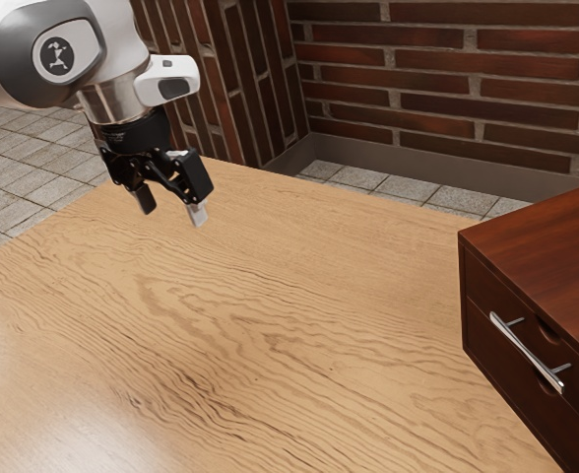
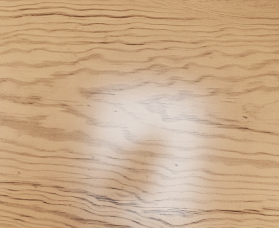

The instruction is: Pull the drawer handle with one arm to open the drawer

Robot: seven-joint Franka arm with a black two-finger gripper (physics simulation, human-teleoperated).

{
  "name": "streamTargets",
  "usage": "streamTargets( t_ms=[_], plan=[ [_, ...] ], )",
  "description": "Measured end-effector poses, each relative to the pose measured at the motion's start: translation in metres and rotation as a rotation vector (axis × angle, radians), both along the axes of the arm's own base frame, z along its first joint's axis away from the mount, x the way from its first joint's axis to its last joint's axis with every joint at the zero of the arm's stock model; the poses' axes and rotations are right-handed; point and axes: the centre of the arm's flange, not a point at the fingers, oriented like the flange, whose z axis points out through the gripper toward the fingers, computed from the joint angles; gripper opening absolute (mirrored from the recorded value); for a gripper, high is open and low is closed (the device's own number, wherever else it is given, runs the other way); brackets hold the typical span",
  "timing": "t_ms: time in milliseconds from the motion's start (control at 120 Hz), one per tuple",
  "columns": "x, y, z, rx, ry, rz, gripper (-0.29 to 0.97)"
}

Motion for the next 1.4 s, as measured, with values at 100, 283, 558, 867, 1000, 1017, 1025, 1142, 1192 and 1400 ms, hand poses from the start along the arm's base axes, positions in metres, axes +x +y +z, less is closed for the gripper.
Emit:
streamTargets(
  t_ms=[100, 283, 558, 867, 1000, 1017, 1025, 1142, 1192, 1400],
  plan=[
    [0.000, -0.002, -0.001, -0.034, -0.003, -0.002, 0.68],
    [-0.029, 0.004, 0.099, -0.063, -0.186, 0.026, 0.68],
    [-0.050, -0.054, 0.116, -0.095, -0.142, 0.069, 0.68],
    [-0.052, -0.026, 0.078, -0.015, 0.000, -0.338, 0.68],
    [-0.036, -0.037, 0.048, 0.015, -0.017, -0.666, 0.68],
    [-0.034, -0.043, 0.047, 0.022, -0.028, -0.714, 0.68],
    [-0.033, -0.046, 0.047, 0.026, -0.034, -0.738, 0.68],
    [-0.029, -0.084, 0.054, 0.075, -0.118, -1.032, 0.68],
    [-0.034, -0.108, 0.062, 0.106, -0.163, -1.158, 0.68],
    [-0.065, -0.158, 0.001, 0.175, -0.260, -1.538, 0.68]
  ],
)
